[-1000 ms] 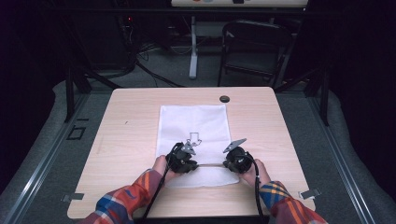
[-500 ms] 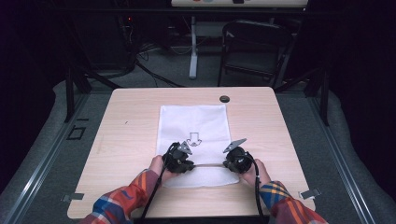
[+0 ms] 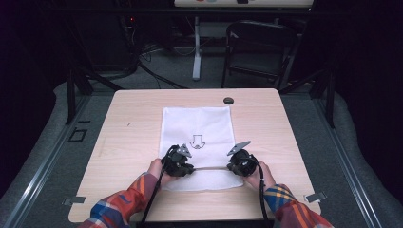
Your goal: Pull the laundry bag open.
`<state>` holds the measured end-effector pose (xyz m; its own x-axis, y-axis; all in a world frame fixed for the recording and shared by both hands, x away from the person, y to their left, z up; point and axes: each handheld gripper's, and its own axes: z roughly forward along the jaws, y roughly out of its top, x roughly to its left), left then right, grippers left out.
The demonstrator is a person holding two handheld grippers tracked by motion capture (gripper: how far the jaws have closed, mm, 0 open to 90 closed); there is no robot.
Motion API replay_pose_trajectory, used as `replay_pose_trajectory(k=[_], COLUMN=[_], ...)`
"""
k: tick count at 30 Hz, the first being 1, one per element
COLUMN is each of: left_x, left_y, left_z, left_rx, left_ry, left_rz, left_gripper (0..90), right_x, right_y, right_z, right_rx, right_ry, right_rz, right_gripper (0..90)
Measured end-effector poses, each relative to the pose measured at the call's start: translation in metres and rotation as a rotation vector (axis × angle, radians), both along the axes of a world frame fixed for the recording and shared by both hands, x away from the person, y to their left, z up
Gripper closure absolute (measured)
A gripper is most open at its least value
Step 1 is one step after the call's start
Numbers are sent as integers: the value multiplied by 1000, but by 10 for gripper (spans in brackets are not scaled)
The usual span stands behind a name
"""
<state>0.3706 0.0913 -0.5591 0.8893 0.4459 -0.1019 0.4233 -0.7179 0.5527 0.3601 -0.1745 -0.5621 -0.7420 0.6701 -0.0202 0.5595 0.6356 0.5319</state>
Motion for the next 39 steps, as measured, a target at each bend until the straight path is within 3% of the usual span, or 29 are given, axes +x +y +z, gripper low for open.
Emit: replay_pose_trajectory(k=[24,39], left_x=[-1,1], left_y=[21,28], left_z=[1,-1], left_rx=[11,-9], left_ry=[12,40], left_rz=[22,32], left_gripper=[814,786], right_x=[0,0], right_y=[0,0], right_z=[0,0], right_rx=[2,5], right_ry=[-1,-3], right_rz=[-1,2], right_gripper=[900,900])
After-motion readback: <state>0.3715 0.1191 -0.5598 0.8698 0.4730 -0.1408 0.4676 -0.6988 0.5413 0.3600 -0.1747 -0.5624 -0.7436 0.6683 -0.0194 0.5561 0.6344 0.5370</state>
